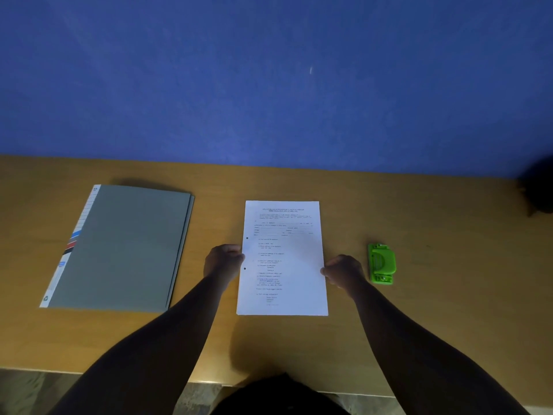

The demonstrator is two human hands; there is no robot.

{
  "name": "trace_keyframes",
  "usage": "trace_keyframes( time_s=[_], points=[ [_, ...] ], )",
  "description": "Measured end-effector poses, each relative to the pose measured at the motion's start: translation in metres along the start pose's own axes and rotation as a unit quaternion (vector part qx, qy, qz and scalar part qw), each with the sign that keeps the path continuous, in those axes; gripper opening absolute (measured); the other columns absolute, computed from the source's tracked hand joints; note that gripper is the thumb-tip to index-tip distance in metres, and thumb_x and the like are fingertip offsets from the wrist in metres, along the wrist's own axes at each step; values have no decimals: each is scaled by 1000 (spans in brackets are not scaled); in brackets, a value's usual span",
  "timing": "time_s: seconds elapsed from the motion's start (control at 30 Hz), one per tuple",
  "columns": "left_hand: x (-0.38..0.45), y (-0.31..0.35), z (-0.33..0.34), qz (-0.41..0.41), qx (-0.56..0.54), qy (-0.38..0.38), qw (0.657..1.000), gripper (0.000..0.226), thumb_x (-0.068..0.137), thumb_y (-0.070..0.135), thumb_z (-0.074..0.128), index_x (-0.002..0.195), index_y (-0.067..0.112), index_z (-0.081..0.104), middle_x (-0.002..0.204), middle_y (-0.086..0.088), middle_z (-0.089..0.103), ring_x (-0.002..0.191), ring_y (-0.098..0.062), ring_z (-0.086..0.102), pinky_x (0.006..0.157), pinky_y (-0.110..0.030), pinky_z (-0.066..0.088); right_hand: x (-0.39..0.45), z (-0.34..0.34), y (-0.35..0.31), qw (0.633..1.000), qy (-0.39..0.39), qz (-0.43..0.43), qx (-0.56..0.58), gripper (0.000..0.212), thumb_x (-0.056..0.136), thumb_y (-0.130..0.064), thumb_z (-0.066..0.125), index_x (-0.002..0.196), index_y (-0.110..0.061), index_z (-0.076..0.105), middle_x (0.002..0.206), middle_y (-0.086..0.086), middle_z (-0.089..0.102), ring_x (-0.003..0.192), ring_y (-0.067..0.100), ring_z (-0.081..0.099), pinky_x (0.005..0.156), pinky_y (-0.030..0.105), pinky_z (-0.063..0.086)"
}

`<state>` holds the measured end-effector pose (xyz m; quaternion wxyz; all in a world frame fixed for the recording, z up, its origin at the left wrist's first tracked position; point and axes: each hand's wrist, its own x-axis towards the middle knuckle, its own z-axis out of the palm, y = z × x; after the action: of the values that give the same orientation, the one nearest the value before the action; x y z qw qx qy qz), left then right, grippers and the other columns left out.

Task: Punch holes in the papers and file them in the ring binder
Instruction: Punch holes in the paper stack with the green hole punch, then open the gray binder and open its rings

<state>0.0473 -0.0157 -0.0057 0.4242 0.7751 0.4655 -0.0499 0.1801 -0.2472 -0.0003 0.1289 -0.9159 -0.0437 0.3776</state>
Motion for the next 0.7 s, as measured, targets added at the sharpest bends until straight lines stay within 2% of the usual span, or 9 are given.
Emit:
trace_keyframes(
  time_s=[0.1,0.17,0.23,0.33,0.5,0.7],
  points=[
    [-6,-1,1,15,9,5,1000,24,87,15,62,68,28,57,71,13,61,78,-22,64,66,-29,45,-3,-4,-1,1000,7,-9,9,9,76,-22,56,71,-16,60,68,-3,64,70,18,63,53,19,39],
    [-11,-2,1,17,14,13,1000,12,88,19,63,91,26,72,86,11,69,86,-20,68,70,-27,50,-8,-7,-3,1000,7,-14,18,10,80,-23,58,84,-15,63,84,1,67,83,20,65,63,21,45],
    [-15,-1,1,22,31,22,999,26,89,22,64,114,21,72,110,7,73,97,-15,68,74,-26,52,-9,-7,-6,999,13,-29,24,25,83,-28,61,104,-17,68,106,1,68,100,20,64,76,23,46],
    [-20,-4,1,40,69,29,996,31,90,30,62,120,24,69,120,10,71,104,-10,67,79,-26,53,-14,-8,-13,997,28,-64,21,39,83,-36,61,120,-24,64,126,-5,64,111,16,60,81,21,43],
    [-29,-6,-2,55,99,47,993,31,92,33,62,121,25,68,123,11,69,107,-9,66,79,-25,52,-22,-4,-29,987,50,-149,22,35,88,-33,61,121,-20,63,125,-2,64,111,17,61,87,26,51],
    [-38,-16,-13,45,105,74,991,30,92,33,61,121,26,68,123,11,68,108,-9,64,77,-22,48,-26,3,-57,980,-3,-192,62,33,89,-32,62,120,-20,62,120,-2,65,107,17,61,89,29,52]
  ],
)
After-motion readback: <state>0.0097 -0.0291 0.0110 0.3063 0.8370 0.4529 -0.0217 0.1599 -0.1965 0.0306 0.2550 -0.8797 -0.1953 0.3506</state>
